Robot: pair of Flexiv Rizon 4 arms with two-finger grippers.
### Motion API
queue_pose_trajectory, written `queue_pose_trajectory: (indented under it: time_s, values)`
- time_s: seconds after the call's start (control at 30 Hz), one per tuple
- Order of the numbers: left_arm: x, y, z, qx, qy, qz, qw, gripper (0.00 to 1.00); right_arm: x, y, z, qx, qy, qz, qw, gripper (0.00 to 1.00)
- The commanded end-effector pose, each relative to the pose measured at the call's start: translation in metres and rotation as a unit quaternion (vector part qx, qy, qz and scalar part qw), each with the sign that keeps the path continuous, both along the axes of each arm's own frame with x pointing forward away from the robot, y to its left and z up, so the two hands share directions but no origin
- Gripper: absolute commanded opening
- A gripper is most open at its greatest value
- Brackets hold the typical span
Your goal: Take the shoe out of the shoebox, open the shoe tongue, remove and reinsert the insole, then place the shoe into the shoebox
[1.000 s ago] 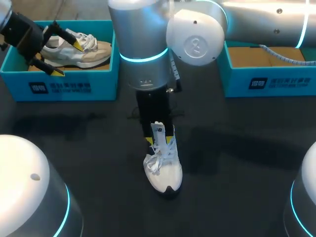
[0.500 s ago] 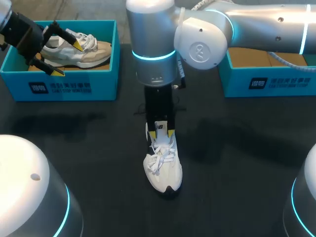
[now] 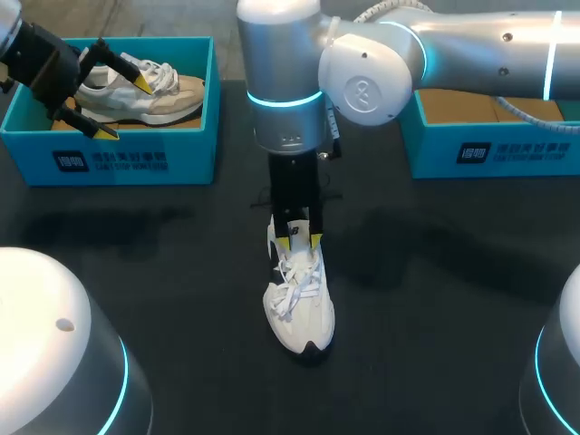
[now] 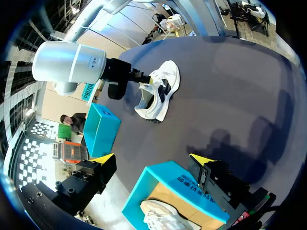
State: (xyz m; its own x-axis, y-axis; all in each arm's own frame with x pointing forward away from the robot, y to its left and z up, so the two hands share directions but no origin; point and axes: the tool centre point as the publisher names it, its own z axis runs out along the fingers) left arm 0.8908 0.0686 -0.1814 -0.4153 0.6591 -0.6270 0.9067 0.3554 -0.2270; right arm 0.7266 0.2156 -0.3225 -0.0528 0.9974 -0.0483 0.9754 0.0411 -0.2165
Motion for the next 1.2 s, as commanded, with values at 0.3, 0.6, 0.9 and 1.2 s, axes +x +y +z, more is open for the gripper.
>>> queue_pose_trajectory:
  time_s: [0.3,0.6,0.9,1.2]
  values:
    - [0.000,0.000,0.000,0.002,0.000,0.000,1.000,1.00,0.015,0.007,0.003,-0.007,-0.013,0.014,1.000,0.40]
    - [0.000,0.000,0.000,0.002,0.000,0.000,1.000,1.00,0.029,0.004,-0.007,-0.005,-0.008,0.023,1.000,0.40]
    - [0.000,0.000,0.000,0.002,0.000,0.000,1.000,1.00,0.028,0.005,0.000,-0.006,-0.011,0.025,1.000,0.41]
    - [0.000,0.000,0.000,0.002,0.000,0.000,1.000,1.00,0.038,0.008,0.024,0.038,-0.112,0.176,0.977,0.48]
